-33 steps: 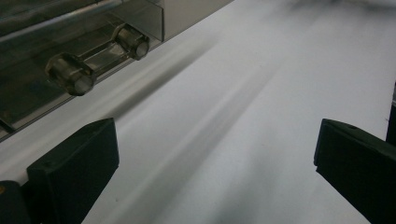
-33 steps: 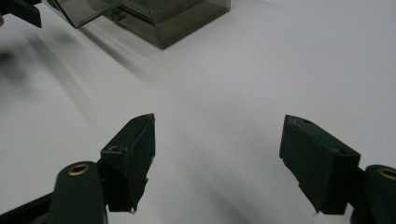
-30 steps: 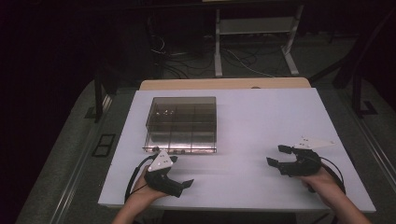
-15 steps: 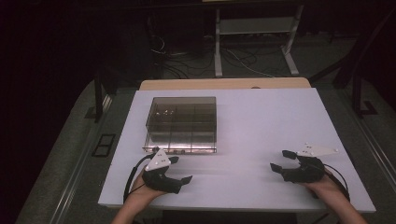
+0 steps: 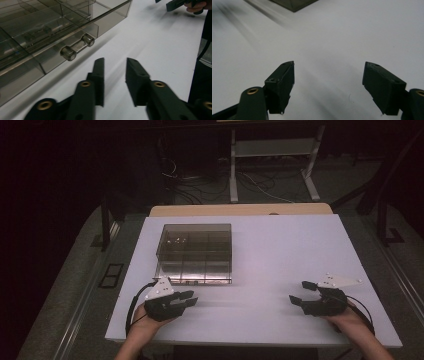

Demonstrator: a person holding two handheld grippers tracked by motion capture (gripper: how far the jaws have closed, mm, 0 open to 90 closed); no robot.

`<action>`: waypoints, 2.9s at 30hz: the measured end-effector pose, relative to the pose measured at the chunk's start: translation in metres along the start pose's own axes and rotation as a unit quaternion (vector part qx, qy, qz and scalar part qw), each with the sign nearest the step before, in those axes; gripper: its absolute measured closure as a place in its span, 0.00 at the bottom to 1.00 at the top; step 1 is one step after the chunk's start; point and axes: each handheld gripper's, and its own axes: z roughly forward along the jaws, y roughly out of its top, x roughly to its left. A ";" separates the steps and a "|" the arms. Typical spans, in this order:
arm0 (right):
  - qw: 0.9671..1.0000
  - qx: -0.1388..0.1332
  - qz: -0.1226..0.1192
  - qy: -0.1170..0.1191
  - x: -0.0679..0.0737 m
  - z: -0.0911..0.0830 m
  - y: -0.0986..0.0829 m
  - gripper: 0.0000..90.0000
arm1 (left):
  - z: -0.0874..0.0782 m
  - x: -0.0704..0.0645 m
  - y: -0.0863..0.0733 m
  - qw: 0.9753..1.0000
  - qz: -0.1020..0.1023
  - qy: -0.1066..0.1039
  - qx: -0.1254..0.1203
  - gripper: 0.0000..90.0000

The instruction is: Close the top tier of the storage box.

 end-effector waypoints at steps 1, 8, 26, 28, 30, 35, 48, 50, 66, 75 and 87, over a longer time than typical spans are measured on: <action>1.000 -0.001 0.000 0.000 0.000 0.000 0.000 0.28 | -0.001 0.001 0.000 1.000 0.001 0.003 0.000 0.82; 1.000 0.002 -0.002 0.002 0.000 0.001 0.000 0.28 | -0.009 0.008 0.003 1.000 -0.005 0.018 -0.002 0.99; 1.000 0.006 -0.001 0.003 -0.001 0.002 -0.001 0.28 | -0.015 0.023 0.011 0.998 -0.001 0.058 -0.020 0.99; 1.000 0.007 0.000 0.004 -0.001 0.002 -0.001 0.28 | -0.013 0.024 0.012 0.998 -0.001 0.059 -0.022 0.99; 1.000 0.007 -0.001 0.004 -0.001 0.002 -0.001 0.28 | -0.011 0.025 0.012 0.998 0.001 0.061 -0.021 0.99; 1.000 0.008 0.000 0.004 -0.001 0.002 -0.001 0.28 | -0.010 0.025 0.012 0.998 0.004 0.060 -0.022 0.99; 1.000 0.008 -0.002 0.003 0.000 0.002 -0.001 0.28 | -0.003 0.026 0.019 0.997 0.003 0.074 -0.019 0.99; 1.000 0.008 -0.001 0.004 0.000 0.002 -0.001 0.28 | -0.003 0.027 0.021 0.997 0.005 0.077 -0.016 0.99; 1.000 0.010 -0.002 0.007 0.001 0.003 0.000 0.28 | 0.005 0.040 0.029 0.997 -0.002 0.081 -0.019 0.99; 1.000 0.010 -0.004 0.008 0.001 0.004 -0.001 0.28 | 0.008 0.046 0.031 0.996 -0.009 0.083 -0.023 0.99; 1.000 0.013 -0.003 0.011 0.001 0.004 0.000 0.28 | 0.011 0.053 0.038 0.996 -0.010 0.090 -0.017 0.99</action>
